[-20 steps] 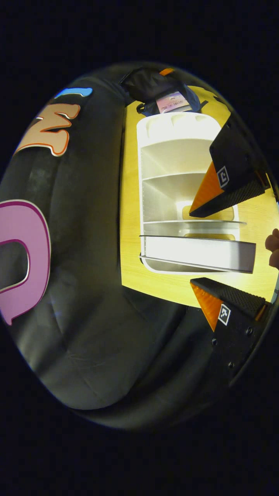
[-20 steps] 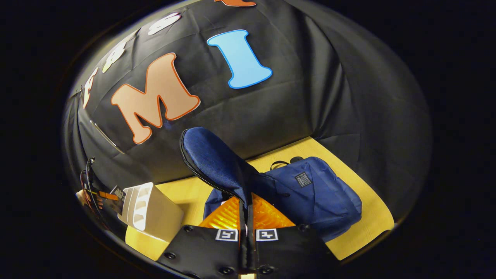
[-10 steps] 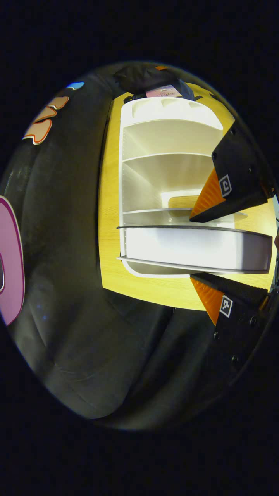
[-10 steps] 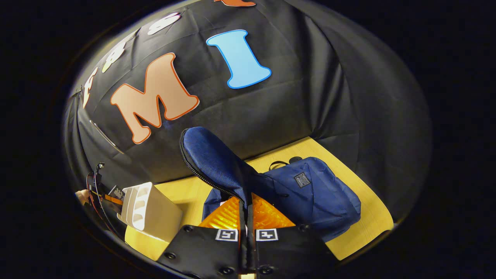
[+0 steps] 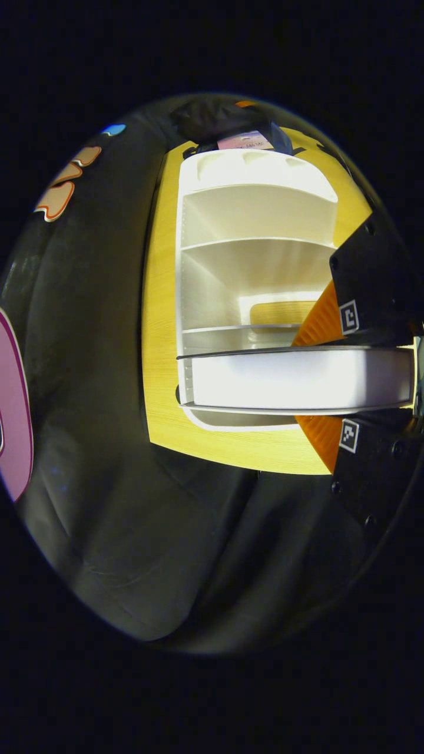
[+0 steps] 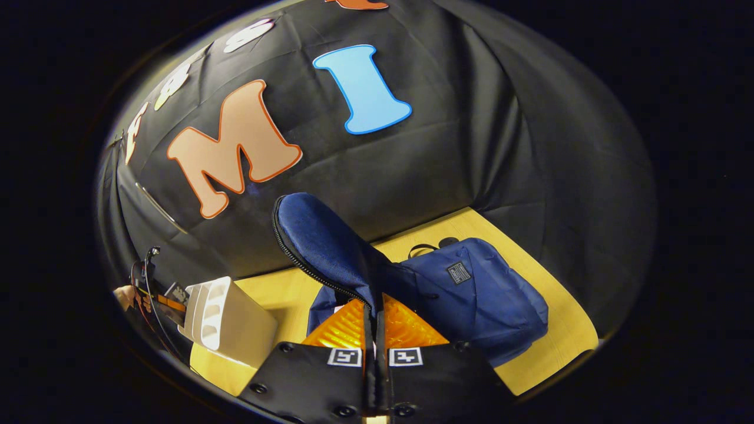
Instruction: Open the schoolbag, grab two books from the bookshelf and put them into the schoolbag.
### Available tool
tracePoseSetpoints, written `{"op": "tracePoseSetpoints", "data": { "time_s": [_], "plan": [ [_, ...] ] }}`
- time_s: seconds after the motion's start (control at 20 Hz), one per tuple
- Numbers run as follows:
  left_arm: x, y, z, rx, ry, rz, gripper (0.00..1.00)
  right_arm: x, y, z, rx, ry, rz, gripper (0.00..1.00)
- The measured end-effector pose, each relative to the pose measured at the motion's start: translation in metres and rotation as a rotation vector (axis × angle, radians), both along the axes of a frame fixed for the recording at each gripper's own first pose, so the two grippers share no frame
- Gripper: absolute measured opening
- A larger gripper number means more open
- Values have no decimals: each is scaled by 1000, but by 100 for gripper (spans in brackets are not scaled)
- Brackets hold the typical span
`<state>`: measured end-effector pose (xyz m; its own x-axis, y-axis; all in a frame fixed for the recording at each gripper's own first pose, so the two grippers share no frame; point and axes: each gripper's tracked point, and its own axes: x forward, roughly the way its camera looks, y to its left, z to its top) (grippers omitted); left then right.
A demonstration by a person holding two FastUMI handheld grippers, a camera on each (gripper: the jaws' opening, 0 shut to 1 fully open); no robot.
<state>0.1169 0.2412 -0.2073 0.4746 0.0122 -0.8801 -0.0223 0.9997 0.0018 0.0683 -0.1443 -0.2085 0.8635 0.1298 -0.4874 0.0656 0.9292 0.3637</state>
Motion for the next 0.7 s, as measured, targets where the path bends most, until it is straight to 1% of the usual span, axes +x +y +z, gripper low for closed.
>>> {"op": "tracePoseSetpoints", "data": {
  "time_s": [0.05, 0.15, 0.2, 0.25, 0.3, 0.35, 0.4, 0.45, 0.5, 0.55, 0.65, 0.7],
  "plan": [
    [0, 0, 2, 3, 4, -2, 37, 0, -1, 1, 3, 0, -4, 1],
    [3, 2, 12, 12, -30, -8, 37, -1, 0, 0, 7, 1, -8, 1],
    [3, 1, 22, -7, -42, -2, 37, -1, 0, 0, 6, 1, -8, 3],
    [2, -2, 31, -32, -49, 8, 37, -1, 0, 0, 4, 1, -7, 1],
    [3, -1, 40, -56, -67, 21, 37, -1, 1, 0, 4, 1, -7, 3],
    [2, 2, 48, -69, -79, 30, 37, -1, 0, 0, 4, 1, -8, 3],
    [1, 7, 59, -75, -98, 36, 37, -1, 0, 1, 5, 0, -9, 1],
    [0, 12, 69, -79, -116, 45, 36, 0, 0, 1, 5, 0, -10, 1],
    [-2, 18, 80, -84, -135, 53, 37, -1, -1, 2, 5, -1, -11, 5],
    [-5, 24, 91, -95, -146, 66, 37, 0, -1, 1, 7, 1, -13, 3],
    [-6, 33, 113, -137, -178, 92, 37, 0, 0, 1, 6, 1, -13, 1],
    [-6, 35, 124, -166, -200, 107, 36, 1, -1, 1, 5, 1, -13, 3]
  ]
}}
